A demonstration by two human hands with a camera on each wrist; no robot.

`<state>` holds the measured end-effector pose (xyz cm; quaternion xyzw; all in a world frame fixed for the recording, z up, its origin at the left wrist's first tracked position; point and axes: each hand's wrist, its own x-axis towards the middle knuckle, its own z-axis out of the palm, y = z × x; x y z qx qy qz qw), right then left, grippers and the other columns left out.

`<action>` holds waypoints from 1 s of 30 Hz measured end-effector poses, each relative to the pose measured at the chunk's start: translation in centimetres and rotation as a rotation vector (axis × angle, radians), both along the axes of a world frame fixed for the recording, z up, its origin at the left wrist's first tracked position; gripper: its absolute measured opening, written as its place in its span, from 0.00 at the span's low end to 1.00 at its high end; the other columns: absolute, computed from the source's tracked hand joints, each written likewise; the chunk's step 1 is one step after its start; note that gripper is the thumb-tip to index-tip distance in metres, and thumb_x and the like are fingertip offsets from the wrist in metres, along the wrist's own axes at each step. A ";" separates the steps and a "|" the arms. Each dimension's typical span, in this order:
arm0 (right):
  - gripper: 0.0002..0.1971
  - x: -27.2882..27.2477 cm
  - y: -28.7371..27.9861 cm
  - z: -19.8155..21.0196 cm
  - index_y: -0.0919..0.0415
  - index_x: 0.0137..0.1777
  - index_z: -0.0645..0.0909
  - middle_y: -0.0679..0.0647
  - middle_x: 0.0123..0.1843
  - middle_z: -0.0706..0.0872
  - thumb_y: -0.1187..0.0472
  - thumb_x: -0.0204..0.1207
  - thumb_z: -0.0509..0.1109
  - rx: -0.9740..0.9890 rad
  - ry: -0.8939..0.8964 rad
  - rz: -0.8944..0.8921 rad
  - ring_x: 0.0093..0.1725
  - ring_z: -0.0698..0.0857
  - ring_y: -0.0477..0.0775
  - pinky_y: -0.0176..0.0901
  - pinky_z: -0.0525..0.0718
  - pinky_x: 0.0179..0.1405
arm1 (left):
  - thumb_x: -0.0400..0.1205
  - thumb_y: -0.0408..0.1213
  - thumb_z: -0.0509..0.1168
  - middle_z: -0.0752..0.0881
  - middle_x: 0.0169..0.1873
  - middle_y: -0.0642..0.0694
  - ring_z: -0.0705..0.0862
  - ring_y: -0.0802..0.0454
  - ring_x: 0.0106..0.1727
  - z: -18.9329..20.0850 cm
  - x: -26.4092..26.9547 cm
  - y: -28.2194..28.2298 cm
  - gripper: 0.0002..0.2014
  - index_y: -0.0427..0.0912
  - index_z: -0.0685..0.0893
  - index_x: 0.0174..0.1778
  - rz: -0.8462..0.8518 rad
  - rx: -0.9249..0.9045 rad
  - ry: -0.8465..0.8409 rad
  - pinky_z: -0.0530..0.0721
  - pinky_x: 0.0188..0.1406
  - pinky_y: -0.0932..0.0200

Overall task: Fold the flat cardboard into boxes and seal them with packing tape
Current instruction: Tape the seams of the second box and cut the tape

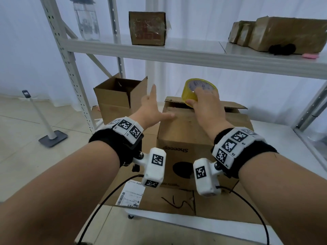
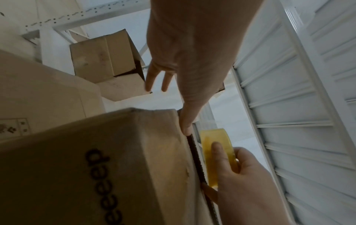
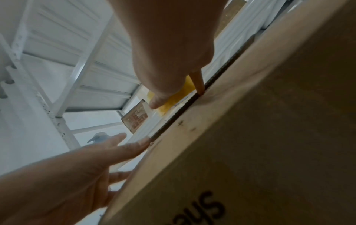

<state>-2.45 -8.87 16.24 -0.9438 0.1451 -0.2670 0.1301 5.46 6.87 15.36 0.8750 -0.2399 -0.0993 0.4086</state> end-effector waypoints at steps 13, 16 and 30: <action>0.18 -5.0 0.0 -1.2 0.67 0.65 0.76 0.63 0.67 0.76 0.53 0.87 0.58 -0.015 -0.034 -0.006 0.74 0.65 0.60 0.47 0.67 0.65 | 0.80 0.47 0.70 0.79 0.51 0.46 0.87 0.45 0.44 -1.4 -6.5 -0.5 0.35 0.44 0.59 0.77 -0.009 -0.230 0.347 0.90 0.38 0.50; 0.17 -6.7 -0.2 -2.3 0.67 0.64 0.77 0.63 0.66 0.76 0.54 0.87 0.59 -0.011 -0.095 -0.018 0.73 0.66 0.60 0.47 0.68 0.65 | 0.77 0.47 0.74 0.76 0.67 0.41 0.88 0.42 0.48 -2.4 -8.2 -1.5 0.40 0.47 0.58 0.79 -0.017 -0.297 0.343 0.91 0.34 0.48; 0.12 -9.0 -2.1 -4.5 0.61 0.61 0.79 0.56 0.59 0.80 0.54 0.85 0.62 0.092 -0.238 0.114 0.66 0.71 0.58 0.37 0.62 0.59 | 0.89 0.55 0.41 0.58 0.84 0.48 0.50 0.44 0.85 -2.8 -3.0 -0.6 0.28 0.47 0.59 0.84 -0.110 -0.045 -0.069 0.47 0.84 0.47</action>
